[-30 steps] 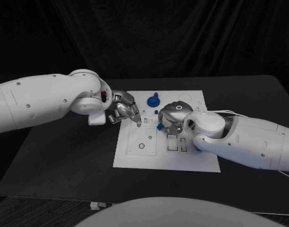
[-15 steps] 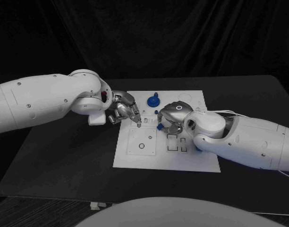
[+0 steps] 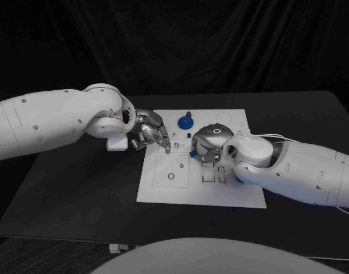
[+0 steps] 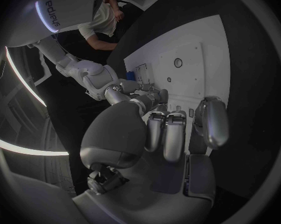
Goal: Assemble the parts on the task board
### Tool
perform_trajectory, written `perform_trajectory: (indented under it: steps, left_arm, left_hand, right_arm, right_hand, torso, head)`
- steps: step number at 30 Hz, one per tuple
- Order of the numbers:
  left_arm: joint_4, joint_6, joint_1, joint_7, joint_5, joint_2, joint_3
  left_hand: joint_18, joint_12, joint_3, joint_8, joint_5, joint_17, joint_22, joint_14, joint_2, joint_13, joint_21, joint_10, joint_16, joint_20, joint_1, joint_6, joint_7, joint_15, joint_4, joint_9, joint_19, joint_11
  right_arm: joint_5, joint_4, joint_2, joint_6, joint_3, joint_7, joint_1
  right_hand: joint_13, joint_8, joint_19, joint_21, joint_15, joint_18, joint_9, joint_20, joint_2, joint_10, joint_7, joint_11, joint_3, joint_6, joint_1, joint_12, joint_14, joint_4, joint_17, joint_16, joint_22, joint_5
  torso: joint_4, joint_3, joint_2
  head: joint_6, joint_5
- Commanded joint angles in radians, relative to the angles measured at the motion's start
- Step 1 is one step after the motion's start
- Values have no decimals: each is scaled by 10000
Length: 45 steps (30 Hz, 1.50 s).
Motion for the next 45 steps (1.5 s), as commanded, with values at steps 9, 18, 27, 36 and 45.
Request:
perform_trajectory:
  steps: [9,18,27,36,45]
  left_arm:
    - [-39,225,-23,295,54,14,7]
    - [-119,211,-60,1133,53,68,6]
    - [-267,-46,-325,1828,53,206,5]
    - [-515,-383,-602,2351,-552,387,6]
    - [-629,-584,-754,2627,-735,481,7]
  left_hand:
    - [157,-110,50,-75,95,2635,1712,1021,104,2006,-136,411,26,-8,7,-47,87,84,41,-54,-109,91]
    - [179,-138,450,-896,468,2635,1695,1021,-37,1976,-212,353,26,56,342,-1310,274,138,-143,-768,-209,132]
    - [197,-141,1358,-1963,1008,2635,1684,1021,-334,1970,-189,332,26,-221,686,-2823,-223,-183,-616,-2510,-293,-266]
    - [189,-219,1436,-2168,985,2635,1687,1021,-434,1898,-125,240,26,-276,609,-4112,-320,-230,-611,-3492,-320,-326]
    - [183,-220,1433,-2151,962,2635,1694,1021,-426,1898,-90,239,26,-287,583,-4117,-326,-244,-587,-3531,-304,-340]
  right_arm:
    - [31,138,-276,-29,-86,-95,-55]
    - [31,783,-629,53,-86,-254,589]
    - [31,864,-562,109,-85,-295,936]
    - [31,752,-395,26,-85,-272,975]
    - [31,665,-290,49,-85,-263,975]
  right_hand:
    - [2419,98,331,72,-74,-23,176,-107,82,939,-405,-43,-21,787,42,43,947,-100,2224,34,2150,-1]
    - [2409,68,327,64,-52,-23,184,-100,56,934,-395,-1,-50,781,-17,39,945,-87,2216,30,2147,-32]
    - [2381,-29,321,52,7,-23,177,-65,46,919,-342,77,-71,717,-86,27,942,-67,2205,25,2143,-128]
    - [2369,-99,310,30,41,-19,166,-39,50,913,-304,113,-70,661,-112,21,939,-58,2193,19,2136,-133]
    - [2353,-119,298,6,53,-13,164,-29,59,904,-293,126,-69,650,-129,15,937,-48,2183,14,2128,-124]
  torso:
    - [2,0,0]
    - [-10,1,-9]
    - [-4,-10,-15]
    - [5,-9,-8]
    - [12,-5,16]
  head:
    - [2,42]
    - [2,20]
    - [2,1]
    - [2,7]
    - [2,-24]
